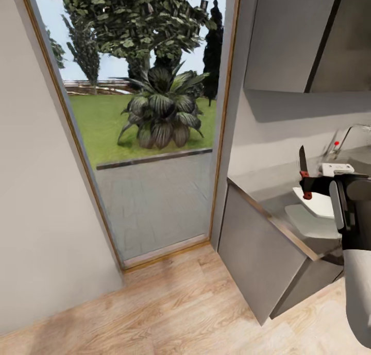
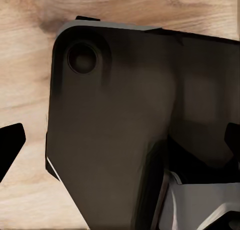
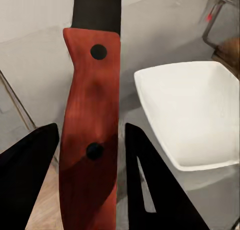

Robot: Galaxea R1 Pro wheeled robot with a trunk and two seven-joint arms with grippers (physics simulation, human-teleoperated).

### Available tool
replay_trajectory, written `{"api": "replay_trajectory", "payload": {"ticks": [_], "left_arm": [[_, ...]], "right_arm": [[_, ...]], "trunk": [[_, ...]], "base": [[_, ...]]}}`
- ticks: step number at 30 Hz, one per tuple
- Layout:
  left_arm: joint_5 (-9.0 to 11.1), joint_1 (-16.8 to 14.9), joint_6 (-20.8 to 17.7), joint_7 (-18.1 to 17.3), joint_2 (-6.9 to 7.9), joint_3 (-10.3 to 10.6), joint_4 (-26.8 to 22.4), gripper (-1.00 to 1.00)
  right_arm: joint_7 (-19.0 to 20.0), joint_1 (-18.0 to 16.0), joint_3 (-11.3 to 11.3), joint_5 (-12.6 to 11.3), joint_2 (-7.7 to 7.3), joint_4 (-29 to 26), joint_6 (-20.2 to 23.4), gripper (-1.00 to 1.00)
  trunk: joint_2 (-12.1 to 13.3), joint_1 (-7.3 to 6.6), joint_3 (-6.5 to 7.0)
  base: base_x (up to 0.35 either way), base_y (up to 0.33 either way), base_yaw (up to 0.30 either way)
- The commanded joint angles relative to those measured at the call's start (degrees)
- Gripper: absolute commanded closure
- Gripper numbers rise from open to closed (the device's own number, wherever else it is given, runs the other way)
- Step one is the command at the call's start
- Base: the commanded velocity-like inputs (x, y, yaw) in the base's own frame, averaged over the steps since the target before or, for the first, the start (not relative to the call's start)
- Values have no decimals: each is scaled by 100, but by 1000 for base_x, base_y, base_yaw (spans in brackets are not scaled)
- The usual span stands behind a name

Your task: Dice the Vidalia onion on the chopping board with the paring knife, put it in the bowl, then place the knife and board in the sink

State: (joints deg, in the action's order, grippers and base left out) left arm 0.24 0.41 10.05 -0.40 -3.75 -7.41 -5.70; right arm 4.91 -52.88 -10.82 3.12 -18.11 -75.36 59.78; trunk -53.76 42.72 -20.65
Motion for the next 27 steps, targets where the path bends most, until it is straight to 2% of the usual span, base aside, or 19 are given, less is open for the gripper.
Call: {"api": "replay_trajectory", "payload": {"ticks": [1, 5, 11, 23, 27], "left_arm": [[2, 3, 6, -4, -3, -32, -11, -100], [2, 3, 6, -4, -3, -32, -11, -100], [2, 3, 6, -4, -3, -25, -11, -100], [-7, 3, 3, -3, -34, -3, -15, -100], [-31, 3, 5, -4, -82, 65, -160, -100]], "right_arm": [[54, -3, -8, 35, -6, -11, 22, 100], [54, -3, -101, 44, -33, -36, 22, 100], [54, -4, -382, 48, -94, -56, 22, 100], [54, -3, -617, 63, -594, -73, 22, 100], [54, 11, -757, 65, -655, -75, 22, 100]], "trunk": [[-4, -2, -6], [-4, -2, -6], [-4, -2, -6], [-4, -2, -6], [-4, -2, -6]], "base": [[-267, -214, 0], [-255, -224, 0], [-198, -254, 0], [-130, -277, 0], [-43, -104, 0]]}}
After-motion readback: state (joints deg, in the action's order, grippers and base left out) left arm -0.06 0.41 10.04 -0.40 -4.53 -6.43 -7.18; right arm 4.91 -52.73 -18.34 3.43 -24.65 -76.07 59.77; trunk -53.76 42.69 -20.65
